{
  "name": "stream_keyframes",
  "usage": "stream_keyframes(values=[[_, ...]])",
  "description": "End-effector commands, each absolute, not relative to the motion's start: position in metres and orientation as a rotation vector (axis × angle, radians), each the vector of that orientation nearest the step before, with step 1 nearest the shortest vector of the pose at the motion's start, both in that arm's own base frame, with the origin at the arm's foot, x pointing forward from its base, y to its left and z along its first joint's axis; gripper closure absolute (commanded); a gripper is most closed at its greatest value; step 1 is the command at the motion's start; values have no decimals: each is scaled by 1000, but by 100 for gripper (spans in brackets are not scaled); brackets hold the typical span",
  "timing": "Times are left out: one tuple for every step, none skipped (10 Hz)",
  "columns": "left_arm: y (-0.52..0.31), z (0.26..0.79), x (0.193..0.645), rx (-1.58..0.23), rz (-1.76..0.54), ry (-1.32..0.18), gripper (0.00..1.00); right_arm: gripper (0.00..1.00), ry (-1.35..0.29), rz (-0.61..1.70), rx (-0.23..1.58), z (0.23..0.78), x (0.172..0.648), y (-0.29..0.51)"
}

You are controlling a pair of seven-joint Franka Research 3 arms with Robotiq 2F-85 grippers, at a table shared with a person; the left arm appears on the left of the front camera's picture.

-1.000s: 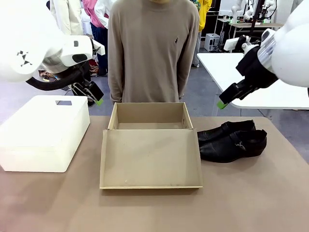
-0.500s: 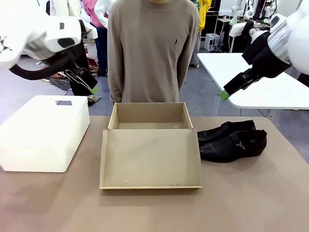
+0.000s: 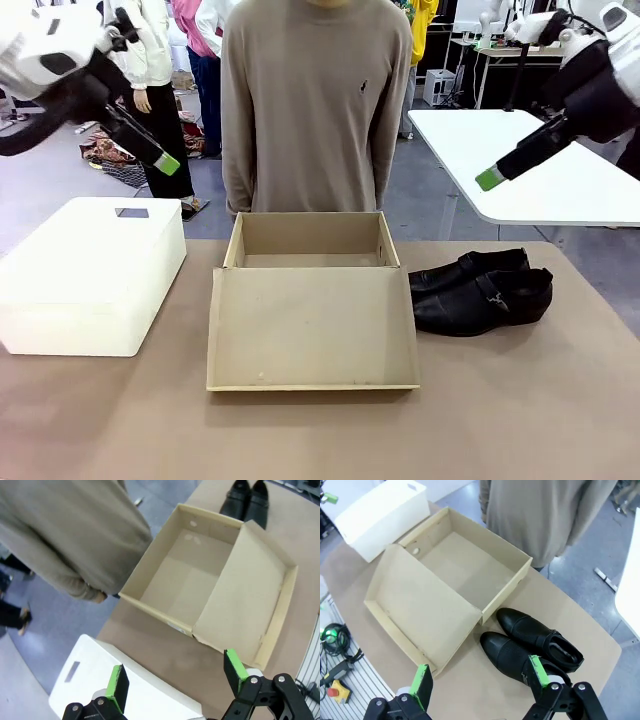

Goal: Pack the shoes into the box.
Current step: Place one shoe of the Shoes into the Shoes Box.

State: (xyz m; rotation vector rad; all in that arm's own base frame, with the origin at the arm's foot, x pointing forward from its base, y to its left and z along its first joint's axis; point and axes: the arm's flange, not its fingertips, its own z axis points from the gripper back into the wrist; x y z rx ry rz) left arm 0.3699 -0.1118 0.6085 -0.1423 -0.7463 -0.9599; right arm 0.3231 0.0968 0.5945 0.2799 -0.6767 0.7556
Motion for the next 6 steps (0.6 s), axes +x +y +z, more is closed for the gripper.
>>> stream_keyframes(values=[[-97, 622, 371, -180, -1045, -736, 0, 0, -670, 811, 343, 599, 320, 84], [-91, 629, 374, -196, -1073, -709, 0, 0, -653, 839, 358, 605, 319, 80], [-87, 632, 377, -220, -1101, -683, 0, 0, -645, 857, 357, 610, 318, 77], [-84, 632, 377, -259, -1120, -678, 0, 0, -645, 861, 357, 613, 318, 75], [-83, 631, 376, -281, -1137, -680, 0, 0, -639, 873, 363, 615, 319, 74], [-86, 633, 378, -294, -1145, -685, 0, 0, -634, 875, 362, 617, 320, 73]])
